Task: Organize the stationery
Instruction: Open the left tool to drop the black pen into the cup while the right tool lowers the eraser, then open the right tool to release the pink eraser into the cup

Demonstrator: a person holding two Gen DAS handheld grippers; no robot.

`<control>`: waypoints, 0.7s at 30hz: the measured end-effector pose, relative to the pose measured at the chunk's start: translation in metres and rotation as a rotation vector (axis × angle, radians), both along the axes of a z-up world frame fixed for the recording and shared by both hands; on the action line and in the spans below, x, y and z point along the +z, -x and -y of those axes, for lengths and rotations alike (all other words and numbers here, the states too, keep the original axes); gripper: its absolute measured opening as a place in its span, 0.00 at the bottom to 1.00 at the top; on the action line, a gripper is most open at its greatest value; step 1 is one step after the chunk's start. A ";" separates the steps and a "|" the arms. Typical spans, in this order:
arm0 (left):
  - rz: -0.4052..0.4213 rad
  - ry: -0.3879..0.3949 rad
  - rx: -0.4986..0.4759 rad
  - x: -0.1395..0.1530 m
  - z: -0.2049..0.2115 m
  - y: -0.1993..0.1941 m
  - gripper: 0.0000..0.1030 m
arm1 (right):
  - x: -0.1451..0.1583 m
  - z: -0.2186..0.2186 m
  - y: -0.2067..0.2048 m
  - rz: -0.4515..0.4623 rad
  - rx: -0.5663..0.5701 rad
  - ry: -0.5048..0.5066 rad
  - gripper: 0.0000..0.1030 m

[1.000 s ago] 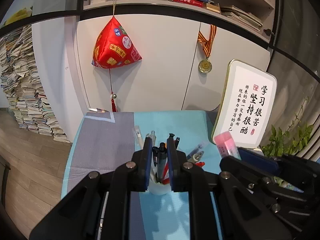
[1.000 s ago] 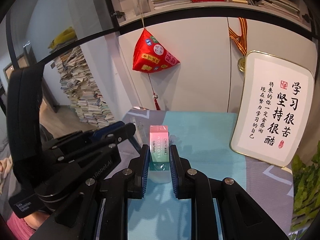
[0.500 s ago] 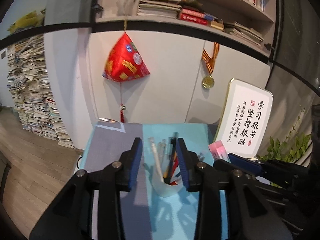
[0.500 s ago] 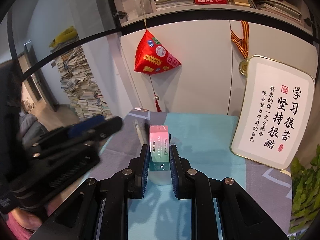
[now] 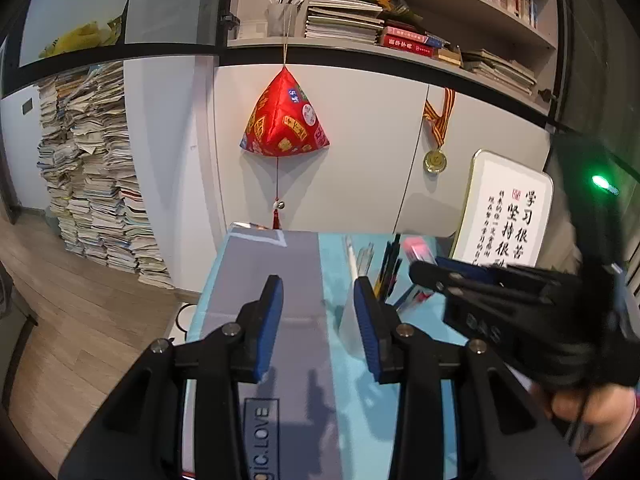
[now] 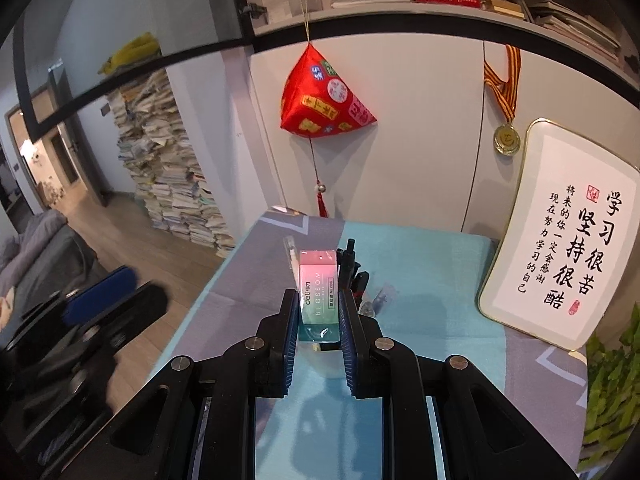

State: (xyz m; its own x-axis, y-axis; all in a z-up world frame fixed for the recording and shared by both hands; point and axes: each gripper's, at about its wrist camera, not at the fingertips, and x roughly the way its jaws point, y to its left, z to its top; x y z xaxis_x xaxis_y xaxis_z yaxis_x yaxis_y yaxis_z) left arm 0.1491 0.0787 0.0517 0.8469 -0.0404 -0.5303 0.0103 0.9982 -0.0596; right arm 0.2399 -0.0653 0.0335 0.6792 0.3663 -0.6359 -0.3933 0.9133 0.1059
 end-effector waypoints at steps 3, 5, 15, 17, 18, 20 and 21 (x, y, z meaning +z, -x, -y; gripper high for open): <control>0.004 -0.006 0.001 -0.004 -0.004 0.007 0.37 | -0.007 -0.005 -0.005 -0.014 -0.003 0.009 0.20; 0.003 -0.005 0.005 -0.007 -0.005 0.010 0.39 | -0.009 -0.008 -0.007 -0.009 -0.006 0.022 0.20; -0.021 0.031 -0.001 -0.016 -0.014 0.011 0.39 | -0.014 -0.011 -0.016 -0.008 -0.029 0.058 0.20; -0.024 0.033 -0.007 -0.019 -0.014 0.012 0.39 | -0.015 -0.012 -0.017 -0.011 -0.028 0.059 0.20; -0.028 0.033 -0.010 -0.020 -0.013 0.011 0.39 | -0.015 -0.013 -0.018 -0.011 -0.027 0.060 0.20; -0.042 0.034 -0.016 -0.024 -0.013 0.010 0.39 | -0.016 -0.016 -0.019 -0.012 -0.024 0.064 0.20; -0.044 0.035 -0.017 -0.025 -0.012 0.010 0.39 | -0.017 -0.018 -0.019 -0.014 -0.021 0.066 0.20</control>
